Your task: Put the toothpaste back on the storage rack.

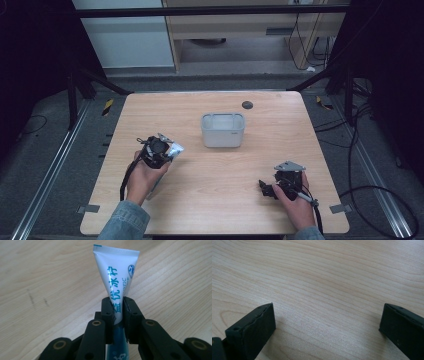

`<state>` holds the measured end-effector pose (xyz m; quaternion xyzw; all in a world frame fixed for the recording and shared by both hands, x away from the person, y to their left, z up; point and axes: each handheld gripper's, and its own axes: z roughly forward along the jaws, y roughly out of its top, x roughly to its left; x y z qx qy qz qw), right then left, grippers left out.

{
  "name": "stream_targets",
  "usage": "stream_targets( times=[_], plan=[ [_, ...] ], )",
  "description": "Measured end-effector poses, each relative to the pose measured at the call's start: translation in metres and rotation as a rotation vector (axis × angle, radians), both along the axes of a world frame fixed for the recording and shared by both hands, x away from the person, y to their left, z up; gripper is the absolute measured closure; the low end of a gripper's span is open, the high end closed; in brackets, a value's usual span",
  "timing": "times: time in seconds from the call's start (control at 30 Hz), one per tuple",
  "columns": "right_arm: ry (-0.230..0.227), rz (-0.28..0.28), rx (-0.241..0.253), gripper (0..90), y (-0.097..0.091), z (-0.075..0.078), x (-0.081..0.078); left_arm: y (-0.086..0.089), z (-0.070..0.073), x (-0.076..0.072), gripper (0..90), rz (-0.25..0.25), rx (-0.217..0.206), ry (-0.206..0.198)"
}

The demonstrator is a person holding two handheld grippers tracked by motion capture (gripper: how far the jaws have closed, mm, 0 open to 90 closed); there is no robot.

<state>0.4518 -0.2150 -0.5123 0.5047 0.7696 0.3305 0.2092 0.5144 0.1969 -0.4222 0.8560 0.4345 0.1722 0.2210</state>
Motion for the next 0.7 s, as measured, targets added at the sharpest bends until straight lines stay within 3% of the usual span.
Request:
stream_targets(
  times=[0.17,0.7],
  plan=[
    [-0.001,0.001,-0.002,0.4,0.0,0.0,0.0,0.01,0.012,-0.003,80.3,0.019,-0.04,-0.026],
    [-0.001,0.001,-0.002,0.4,0.0,0.0,0.0,0.021,0.054,-0.015,81.7,0.033,-0.09,-0.141]
  ],
)
